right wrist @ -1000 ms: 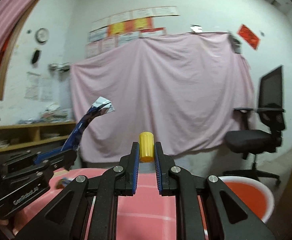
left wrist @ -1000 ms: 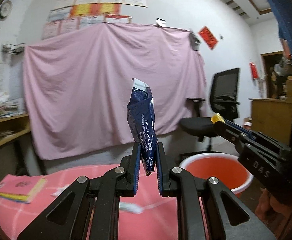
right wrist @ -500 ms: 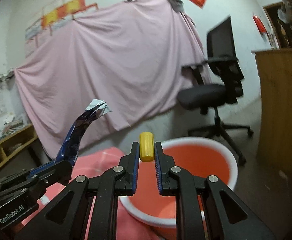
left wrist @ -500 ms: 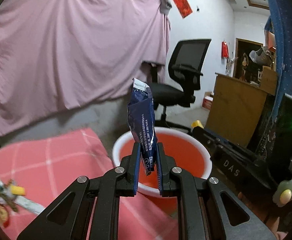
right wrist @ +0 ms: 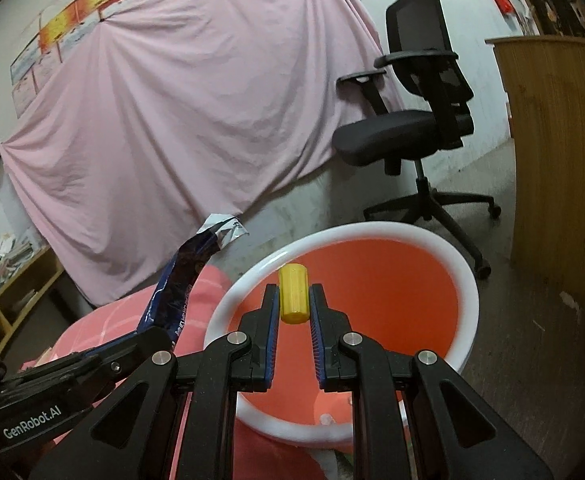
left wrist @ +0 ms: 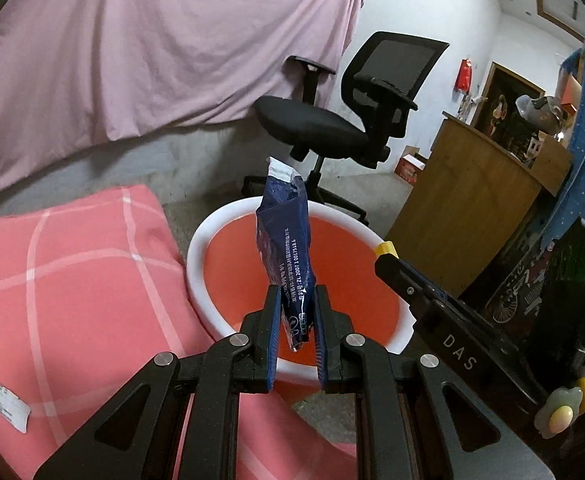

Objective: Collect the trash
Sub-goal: 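Open both tools to drop wrapper and cylinder into the bucket, then move both open tools back to the trash pile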

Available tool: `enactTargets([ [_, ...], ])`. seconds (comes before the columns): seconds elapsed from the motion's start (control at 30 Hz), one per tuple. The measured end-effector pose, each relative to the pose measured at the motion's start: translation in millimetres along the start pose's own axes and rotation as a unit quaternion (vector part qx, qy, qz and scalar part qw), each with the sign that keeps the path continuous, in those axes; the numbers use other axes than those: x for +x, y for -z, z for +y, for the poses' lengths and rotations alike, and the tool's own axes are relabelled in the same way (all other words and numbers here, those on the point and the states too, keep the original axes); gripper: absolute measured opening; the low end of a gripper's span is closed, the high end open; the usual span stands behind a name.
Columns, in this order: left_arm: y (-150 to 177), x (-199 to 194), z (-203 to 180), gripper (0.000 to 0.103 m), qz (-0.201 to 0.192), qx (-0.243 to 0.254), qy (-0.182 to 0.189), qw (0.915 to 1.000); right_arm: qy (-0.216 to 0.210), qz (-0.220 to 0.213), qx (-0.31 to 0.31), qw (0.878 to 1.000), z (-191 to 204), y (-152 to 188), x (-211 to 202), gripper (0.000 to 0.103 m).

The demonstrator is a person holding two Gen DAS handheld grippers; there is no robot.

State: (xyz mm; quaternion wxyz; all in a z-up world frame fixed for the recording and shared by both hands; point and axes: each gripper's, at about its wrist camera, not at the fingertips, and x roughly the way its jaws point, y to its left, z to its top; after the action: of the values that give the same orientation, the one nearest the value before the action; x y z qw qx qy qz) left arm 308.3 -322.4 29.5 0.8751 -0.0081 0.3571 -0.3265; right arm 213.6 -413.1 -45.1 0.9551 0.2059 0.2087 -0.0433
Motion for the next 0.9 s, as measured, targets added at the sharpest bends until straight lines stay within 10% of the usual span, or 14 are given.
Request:
enactTargets([
  [0.4, 6, 7, 15, 0.018, 0.015, -0.022, -0.012, 0.9996, 0.006, 0.014, 0.005, 1.0, -4, -1, 5, 0.014],
  [0.9, 12, -38, 38, 0.036, -0.065, -0.046, -0.06, 0.995, -0.007, -0.021, -0.016, 1.0, 7, -5, -2, 0.03],
])
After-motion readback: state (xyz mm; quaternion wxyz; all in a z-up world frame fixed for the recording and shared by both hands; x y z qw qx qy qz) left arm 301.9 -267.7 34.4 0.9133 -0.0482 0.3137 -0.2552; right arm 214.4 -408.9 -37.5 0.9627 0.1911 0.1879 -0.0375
